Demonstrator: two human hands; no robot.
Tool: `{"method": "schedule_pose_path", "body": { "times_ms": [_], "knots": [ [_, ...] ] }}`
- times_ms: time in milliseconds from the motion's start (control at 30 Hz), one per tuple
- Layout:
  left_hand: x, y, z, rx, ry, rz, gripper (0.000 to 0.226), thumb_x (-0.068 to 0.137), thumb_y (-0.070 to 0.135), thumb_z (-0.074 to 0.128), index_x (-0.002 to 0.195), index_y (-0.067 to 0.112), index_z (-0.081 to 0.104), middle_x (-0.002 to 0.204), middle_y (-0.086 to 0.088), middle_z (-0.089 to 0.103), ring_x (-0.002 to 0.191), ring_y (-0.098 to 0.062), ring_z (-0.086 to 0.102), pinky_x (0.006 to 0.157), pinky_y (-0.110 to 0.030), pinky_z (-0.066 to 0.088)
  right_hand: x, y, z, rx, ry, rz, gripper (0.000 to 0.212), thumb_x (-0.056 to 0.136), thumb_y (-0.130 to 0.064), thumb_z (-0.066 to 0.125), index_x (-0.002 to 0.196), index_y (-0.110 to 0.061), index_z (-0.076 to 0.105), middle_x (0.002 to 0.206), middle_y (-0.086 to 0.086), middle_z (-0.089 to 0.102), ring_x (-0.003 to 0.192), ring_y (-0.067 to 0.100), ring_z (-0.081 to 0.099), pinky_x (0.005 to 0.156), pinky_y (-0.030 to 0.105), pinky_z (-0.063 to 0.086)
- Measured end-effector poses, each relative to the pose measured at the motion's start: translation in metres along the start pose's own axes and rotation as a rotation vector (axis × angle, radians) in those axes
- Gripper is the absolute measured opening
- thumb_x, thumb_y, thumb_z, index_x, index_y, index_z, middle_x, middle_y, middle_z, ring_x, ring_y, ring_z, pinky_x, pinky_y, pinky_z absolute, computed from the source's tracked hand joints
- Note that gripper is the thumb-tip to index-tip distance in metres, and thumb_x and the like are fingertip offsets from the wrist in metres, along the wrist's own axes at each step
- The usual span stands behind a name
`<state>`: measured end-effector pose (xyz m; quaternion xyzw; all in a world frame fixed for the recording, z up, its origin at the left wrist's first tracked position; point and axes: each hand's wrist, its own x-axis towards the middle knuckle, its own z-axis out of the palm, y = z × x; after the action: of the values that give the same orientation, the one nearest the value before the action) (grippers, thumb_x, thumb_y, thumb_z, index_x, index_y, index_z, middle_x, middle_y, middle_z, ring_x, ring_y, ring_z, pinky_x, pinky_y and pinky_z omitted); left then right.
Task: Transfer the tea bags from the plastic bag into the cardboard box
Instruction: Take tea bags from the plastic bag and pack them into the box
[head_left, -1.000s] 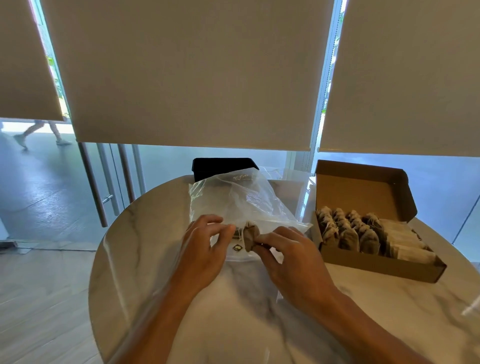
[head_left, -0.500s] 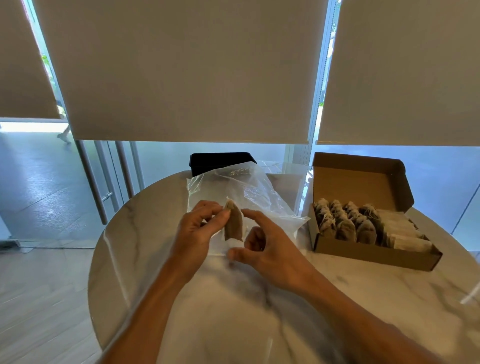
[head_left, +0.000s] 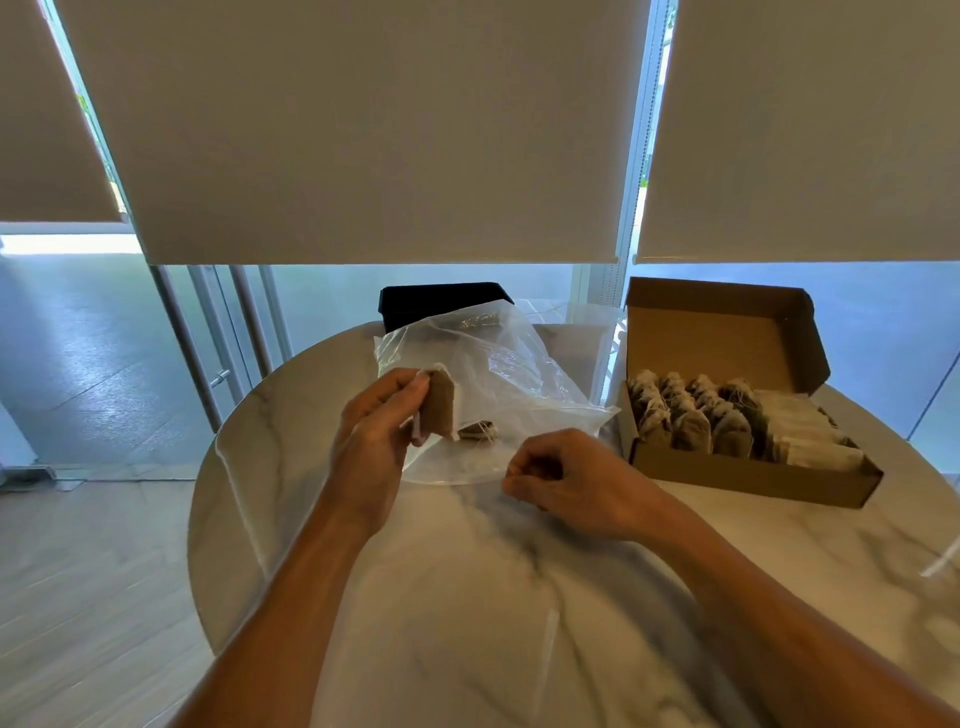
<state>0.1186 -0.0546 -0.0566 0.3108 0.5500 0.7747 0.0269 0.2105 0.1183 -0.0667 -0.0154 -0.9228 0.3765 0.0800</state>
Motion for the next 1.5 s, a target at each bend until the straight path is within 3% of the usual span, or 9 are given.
{"method": "schedule_pose_path", "body": {
  "times_ms": [200, 333, 500, 700, 833, 900, 1000, 1133, 1500],
  "knots": [
    [-0.006, -0.002, 0.011, 0.318, 0.044, 0.069, 0.017, 0.086, 0.008, 0.065, 0.082, 0.024, 0.069, 0.066, 0.018, 0.067, 0.061, 0.003, 0.057, 0.058, -0.009, 0.042, -0.004, -0.005, -0.025, 0.293, 0.226, -0.018, 0.009, 0.085, -0.012, 0.067, 0.092, -0.017, 0.068, 0.08, 0.0, 0.071, 0.068, 0.009, 0.064, 0.062, 0.019, 0.051],
    [-0.005, -0.009, 0.013, 0.484, 0.022, 0.097, 0.023, 0.081, 0.009, 0.071, 0.079, 0.031, 0.07, 0.075, 0.02, 0.07, 0.069, -0.001, 0.062, 0.065, -0.018, 0.05, -0.008, -0.018, -0.033, 0.536, 0.255, -0.073, 0.017, 0.08, -0.009, 0.072, 0.095, -0.013, 0.066, 0.079, 0.008, 0.073, 0.069, 0.021, 0.066, 0.06, 0.028, 0.05],
    [-0.006, -0.014, 0.012, 0.53, -0.028, 0.117, 0.012, 0.078, 0.022, 0.074, 0.079, 0.034, 0.072, 0.082, 0.015, 0.072, 0.074, -0.004, 0.064, 0.066, -0.024, 0.048, -0.005, -0.024, -0.019, 0.338, 0.229, -0.056, 0.004, 0.084, -0.016, 0.069, 0.085, -0.018, 0.073, 0.08, -0.002, 0.072, 0.072, 0.007, 0.065, 0.062, 0.016, 0.047],
    [-0.003, -0.022, 0.008, 0.568, -0.087, 0.169, 0.017, 0.07, 0.049, 0.061, 0.08, 0.041, 0.073, 0.088, 0.015, 0.068, 0.092, -0.01, 0.062, 0.076, -0.022, 0.044, 0.001, -0.024, -0.01, 0.295, 0.275, -0.044, 0.002, 0.083, -0.017, 0.071, 0.085, -0.019, 0.071, 0.081, -0.002, 0.072, 0.077, 0.014, 0.068, 0.07, 0.027, 0.058],
    [-0.004, -0.026, 0.009, 0.652, -0.103, 0.169, 0.022, 0.07, 0.054, 0.057, 0.082, 0.043, 0.072, 0.104, 0.023, 0.063, 0.112, -0.004, 0.051, 0.091, -0.012, 0.036, -0.003, -0.022, -0.019, 0.252, 0.257, -0.046, 0.02, 0.085, -0.014, 0.069, 0.099, -0.027, 0.063, 0.083, -0.004, 0.071, 0.076, 0.01, 0.069, 0.071, 0.024, 0.056],
    [-0.004, -0.028, 0.006, 0.808, -0.114, 0.212, 0.022, 0.073, 0.054, 0.056, 0.087, 0.045, 0.071, 0.114, 0.026, 0.058, 0.119, -0.002, 0.042, 0.099, -0.018, 0.031, -0.009, -0.016, -0.036, 0.147, 0.292, -0.038, 0.028, 0.087, -0.016, 0.066, 0.108, -0.032, 0.061, 0.088, -0.011, 0.07, 0.08, 0.006, 0.067, 0.073, 0.019, 0.055],
    [-0.002, -0.027, 0.0, 0.969, -0.123, 0.214, 0.015, 0.079, 0.035, 0.07, 0.091, 0.045, 0.072, 0.122, 0.026, 0.051, 0.123, -0.004, 0.036, 0.104, -0.029, 0.024, -0.022, -0.003, -0.079, 0.005, 0.446, -0.01, 0.023, 0.088, -0.019, 0.065, 0.101, -0.038, 0.063, 0.092, -0.019, 0.066, 0.085, 0.0, 0.062, 0.07, 0.01, 0.045],
    [0.001, -0.033, -0.005, 1.034, -0.153, 0.217, 0.043, 0.082, 0.002, 0.065, 0.096, 0.043, 0.071, 0.115, 0.024, 0.052, 0.113, -0.009, 0.045, 0.101, -0.033, 0.033, -0.035, 0.026, -0.147, -0.156, 0.591, 0.058, 0.018, 0.083, -0.012, 0.069, 0.093, -0.027, 0.067, 0.092, -0.006, 0.067, 0.082, 0.009, 0.06, 0.074, 0.022, 0.044],
    [0.01, -0.039, -0.013, 1.088, -0.113, 0.31, 0.062, 0.074, -0.021, 0.044, 0.106, 0.022, 0.072, 0.108, 0.02, 0.057, 0.102, -0.009, 0.052, 0.088, -0.001, 0.03, -0.024, 0.085, -0.179, -0.507, 0.385, 0.273, 0.021, 0.086, 0.004, 0.061, 0.1, -0.01, 0.069, 0.1, 0.005, 0.064, 0.083, 0.014, 0.054, 0.076, 0.023, 0.04]
  ]
}}
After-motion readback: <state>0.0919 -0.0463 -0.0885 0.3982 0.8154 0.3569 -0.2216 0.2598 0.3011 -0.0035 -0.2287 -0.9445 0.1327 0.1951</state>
